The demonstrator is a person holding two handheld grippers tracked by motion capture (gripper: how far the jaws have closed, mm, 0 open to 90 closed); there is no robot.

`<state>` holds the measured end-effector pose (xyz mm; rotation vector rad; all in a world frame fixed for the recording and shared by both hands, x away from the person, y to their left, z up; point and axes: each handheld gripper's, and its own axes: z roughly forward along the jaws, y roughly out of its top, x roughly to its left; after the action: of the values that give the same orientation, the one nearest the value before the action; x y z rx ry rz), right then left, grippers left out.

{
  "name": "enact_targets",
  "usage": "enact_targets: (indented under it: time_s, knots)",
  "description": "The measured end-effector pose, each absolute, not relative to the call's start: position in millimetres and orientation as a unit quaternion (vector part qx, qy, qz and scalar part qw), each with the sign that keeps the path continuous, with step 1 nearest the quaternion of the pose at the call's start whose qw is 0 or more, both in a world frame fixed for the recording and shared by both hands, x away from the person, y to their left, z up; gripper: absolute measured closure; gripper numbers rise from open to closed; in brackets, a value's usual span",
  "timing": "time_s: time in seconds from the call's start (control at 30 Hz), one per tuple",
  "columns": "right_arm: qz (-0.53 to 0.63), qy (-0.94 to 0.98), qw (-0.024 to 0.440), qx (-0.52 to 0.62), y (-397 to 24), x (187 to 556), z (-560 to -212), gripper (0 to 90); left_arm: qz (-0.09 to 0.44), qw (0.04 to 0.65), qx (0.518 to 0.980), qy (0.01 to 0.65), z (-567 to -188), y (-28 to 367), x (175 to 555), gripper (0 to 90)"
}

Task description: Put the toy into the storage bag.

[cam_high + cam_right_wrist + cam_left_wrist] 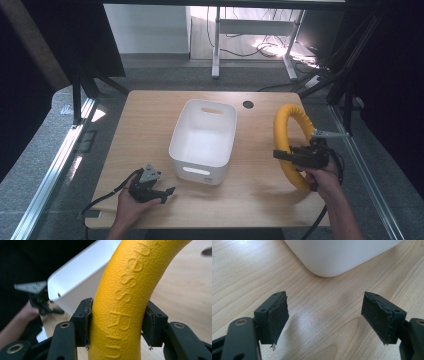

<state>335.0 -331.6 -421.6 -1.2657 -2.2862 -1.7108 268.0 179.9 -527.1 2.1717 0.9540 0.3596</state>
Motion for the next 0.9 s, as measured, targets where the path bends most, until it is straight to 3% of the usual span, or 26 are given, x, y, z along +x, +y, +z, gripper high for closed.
enact_targets:
  time_s: [0.47,0.9]
  knots:
    - [-0.622,-0.665,-0.059,-0.409,-355,323,-407,48.9,0.137,0.366,0.842,0.372,-527,179,268,21.6]
    - [-0.641,-0.649,-0.132,-0.386,-322,318,-393,49.1,0.139,0.366,0.842,0.371,-527,180,268,21.5]
